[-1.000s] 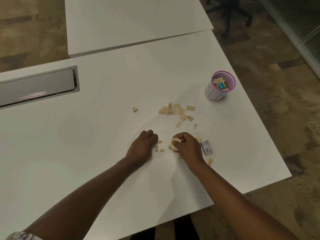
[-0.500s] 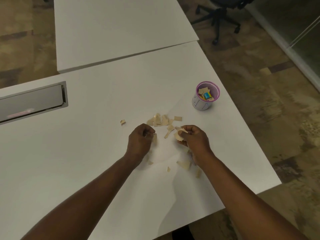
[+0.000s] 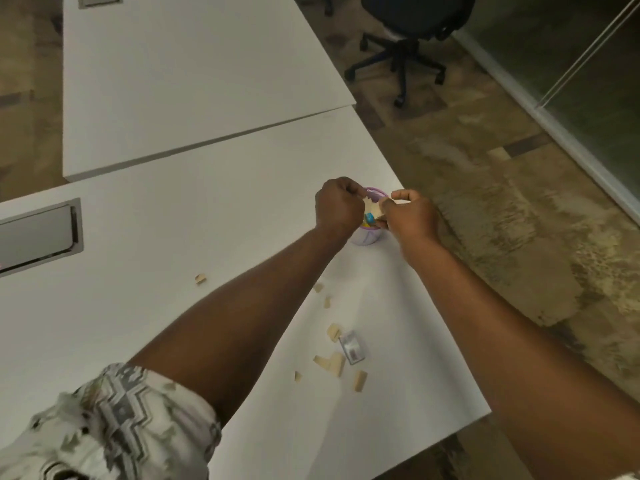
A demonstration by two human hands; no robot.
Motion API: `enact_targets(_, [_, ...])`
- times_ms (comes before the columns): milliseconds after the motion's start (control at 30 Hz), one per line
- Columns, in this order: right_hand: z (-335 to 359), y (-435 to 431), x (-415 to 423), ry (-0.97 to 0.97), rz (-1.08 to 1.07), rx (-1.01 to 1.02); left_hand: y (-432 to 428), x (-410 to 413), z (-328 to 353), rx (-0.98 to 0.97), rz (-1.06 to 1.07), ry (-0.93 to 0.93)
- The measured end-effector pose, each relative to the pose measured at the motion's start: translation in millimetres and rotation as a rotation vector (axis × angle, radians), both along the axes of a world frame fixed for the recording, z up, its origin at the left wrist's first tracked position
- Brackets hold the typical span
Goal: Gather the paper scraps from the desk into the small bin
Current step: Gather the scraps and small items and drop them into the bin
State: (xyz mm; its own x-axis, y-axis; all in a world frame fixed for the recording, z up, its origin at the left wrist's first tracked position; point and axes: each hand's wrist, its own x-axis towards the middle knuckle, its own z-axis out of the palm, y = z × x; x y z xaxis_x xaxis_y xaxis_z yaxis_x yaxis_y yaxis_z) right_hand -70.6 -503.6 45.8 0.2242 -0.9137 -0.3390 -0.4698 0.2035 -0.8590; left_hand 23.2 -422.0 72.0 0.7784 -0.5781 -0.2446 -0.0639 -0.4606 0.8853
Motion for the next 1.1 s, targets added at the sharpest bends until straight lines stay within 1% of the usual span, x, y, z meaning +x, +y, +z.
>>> enact_targets(100, [3,-11,6,0.03,0.037,0.018,-19,3,-5,0.045,0.032,-0.014])
enact_targets(300, [16,-15,10,0.053,0.059,0.047,-28,5,-9,0.094,-0.02,-0.026])
enact_targets(400, [19,-15,9,0.064,0.088,0.011,-25,3,-6,0.075,-0.027,-0.026])
enact_targets(600, [28,0,-3,0.09,0.074,-0.095,-5,8,1,0.031,-0.071,-0.054])
enact_targets(767, [33,38,-14,0.044,0.153,-0.167,43,17,3,0.002,-0.091,-0.063])
enact_targets(900, [21,80,-19,0.057,0.281,-0.141,98,29,-7,0.043,-0.094,-0.085])
enact_targets(1000, [4,109,-18,0.085,0.363,-0.119,146,41,-24,0.087,-0.1,-0.166])
enact_targets(1100, [-14,134,-12,0.218,0.516,-0.191,200,55,-50,0.151,-0.081,-0.326])
